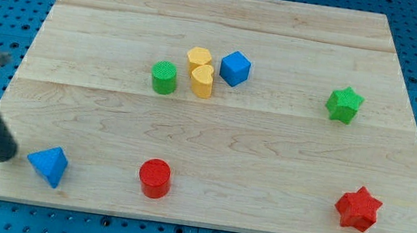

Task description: Push the triangle to the bottom right of the green circle

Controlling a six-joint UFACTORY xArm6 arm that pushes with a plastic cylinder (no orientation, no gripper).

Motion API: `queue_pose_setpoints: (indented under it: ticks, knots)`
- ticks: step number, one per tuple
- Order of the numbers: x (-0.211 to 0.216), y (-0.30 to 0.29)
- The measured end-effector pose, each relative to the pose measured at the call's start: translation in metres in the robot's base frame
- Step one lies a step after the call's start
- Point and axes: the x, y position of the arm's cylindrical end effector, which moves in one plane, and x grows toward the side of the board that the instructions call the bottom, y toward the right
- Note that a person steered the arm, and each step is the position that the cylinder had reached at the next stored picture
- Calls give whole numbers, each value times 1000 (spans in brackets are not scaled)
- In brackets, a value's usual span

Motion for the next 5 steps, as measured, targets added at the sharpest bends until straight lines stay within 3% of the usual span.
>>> queue_pose_setpoints:
  ticks: [1, 3, 4, 5]
  knots:
    - [44, 21]
    - [-64, 180]
    - [-112, 228]
    - [-75, 248]
